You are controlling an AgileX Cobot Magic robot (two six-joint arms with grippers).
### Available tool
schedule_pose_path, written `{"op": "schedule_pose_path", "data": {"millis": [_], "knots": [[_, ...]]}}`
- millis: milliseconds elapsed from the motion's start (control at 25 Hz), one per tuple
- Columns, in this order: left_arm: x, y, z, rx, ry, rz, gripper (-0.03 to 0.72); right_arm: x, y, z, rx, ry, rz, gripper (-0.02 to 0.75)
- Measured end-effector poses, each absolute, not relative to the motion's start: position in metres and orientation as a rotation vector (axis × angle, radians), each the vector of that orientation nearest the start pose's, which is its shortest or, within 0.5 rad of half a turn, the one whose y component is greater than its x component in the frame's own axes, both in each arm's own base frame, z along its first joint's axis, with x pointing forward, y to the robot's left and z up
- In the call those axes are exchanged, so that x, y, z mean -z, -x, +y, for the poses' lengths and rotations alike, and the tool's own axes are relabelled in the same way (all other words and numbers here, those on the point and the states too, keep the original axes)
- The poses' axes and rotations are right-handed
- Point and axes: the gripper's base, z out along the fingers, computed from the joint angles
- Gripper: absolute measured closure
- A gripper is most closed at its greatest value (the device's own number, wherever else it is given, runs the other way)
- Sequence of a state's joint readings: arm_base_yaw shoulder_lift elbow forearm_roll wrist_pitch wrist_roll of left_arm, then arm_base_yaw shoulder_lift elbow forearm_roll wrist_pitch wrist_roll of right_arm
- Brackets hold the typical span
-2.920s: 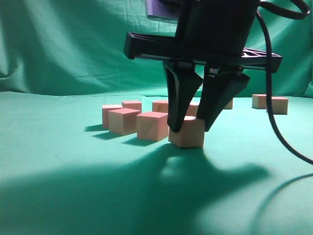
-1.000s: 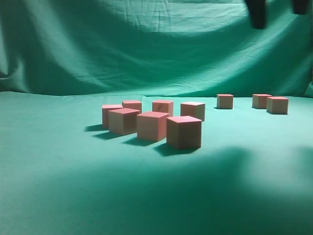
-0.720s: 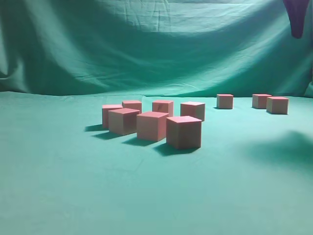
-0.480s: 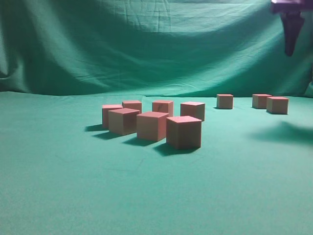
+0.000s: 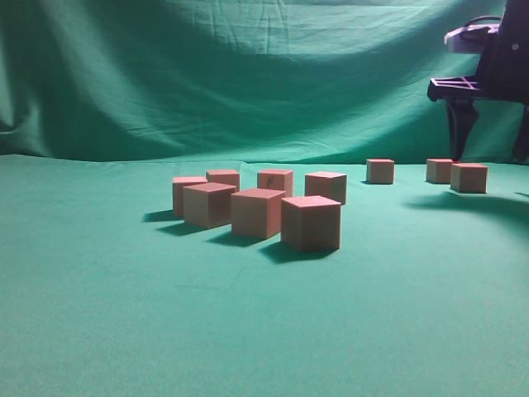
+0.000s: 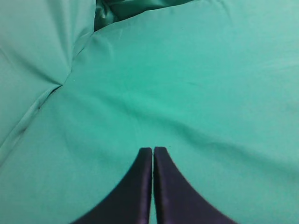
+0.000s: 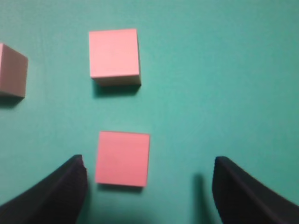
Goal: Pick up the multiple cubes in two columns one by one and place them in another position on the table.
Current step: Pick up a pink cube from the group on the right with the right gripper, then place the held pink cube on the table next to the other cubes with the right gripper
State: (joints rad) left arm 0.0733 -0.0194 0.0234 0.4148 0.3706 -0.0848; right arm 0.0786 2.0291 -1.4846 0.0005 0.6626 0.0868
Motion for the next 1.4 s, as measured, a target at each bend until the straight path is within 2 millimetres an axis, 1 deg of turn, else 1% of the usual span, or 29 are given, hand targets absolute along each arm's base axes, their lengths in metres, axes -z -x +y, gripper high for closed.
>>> {"op": "schedule_pose_path", "data": {"millis": [240, 440, 480, 520, 600, 640, 760, 800, 880, 920, 1080, 1160, 1280, 1400], "knots": [[-0.176, -0.051, 0.017, -0.399, -0.109, 1.842, 0.688, -0.169, -0.439, 0.036, -0.072, -0.022, 2.692, 0.227], [-0.176, -0.051, 0.017, -0.399, -0.109, 1.842, 0.688, -0.165, -0.443, 0.038, -0.073, 0.001, 2.682, 0.227], [-0.176, -0.051, 0.017, -0.399, -0.109, 1.842, 0.688, -0.164, -0.443, 0.039, -0.075, 0.002, 2.68, 0.309], [-0.176, -0.051, 0.017, -0.399, -0.109, 1.842, 0.688, -0.162, -0.443, 0.042, -0.077, 0.01, 2.685, 0.354], [-0.176, -0.051, 0.017, -0.399, -0.109, 1.842, 0.688, -0.158, -0.443, 0.043, -0.077, 0.014, 2.693, 0.473], [-0.176, -0.051, 0.017, -0.399, -0.109, 1.842, 0.688, -0.159, -0.444, 0.044, -0.078, 0.017, 2.691, 0.491], [-0.176, -0.051, 0.017, -0.399, -0.109, 1.842, 0.688, -0.16, -0.443, 0.047, -0.081, 0.026, 2.692, 0.481], [-0.176, -0.051, 0.017, -0.399, -0.109, 1.842, 0.688, -0.164, -0.442, 0.048, -0.083, 0.03, 2.687, 0.481], [-0.176, -0.051, 0.017, -0.399, -0.109, 1.842, 0.688, -0.178, -0.439, 0.05, -0.086, 0.038, 2.671, 0.481], [-0.176, -0.051, 0.017, -0.399, -0.109, 1.842, 0.688, -0.189, -0.436, 0.051, -0.091, 0.039, 2.653, 0.481], [-0.176, -0.051, 0.017, -0.399, -0.109, 1.842, 0.688, -0.244, -0.42, 0.05, -0.115, 0.032, 2.567, 0.481], [-0.176, -0.051, 0.017, -0.399, -0.109, 1.842, 0.688, -0.273, -0.407, 0.049, -0.121, 0.033, 2.536, 0.481], [-0.176, -0.051, 0.017, -0.399, -0.109, 1.842, 0.688, -0.317, -0.38, 0.046, -0.138, 0.033, 2.5, 0.481], [-0.176, -0.051, 0.017, -0.399, -0.109, 1.842, 0.688, -0.35, -0.35, 0.045, -0.16, 0.033, 2.499, 0.481]]}}
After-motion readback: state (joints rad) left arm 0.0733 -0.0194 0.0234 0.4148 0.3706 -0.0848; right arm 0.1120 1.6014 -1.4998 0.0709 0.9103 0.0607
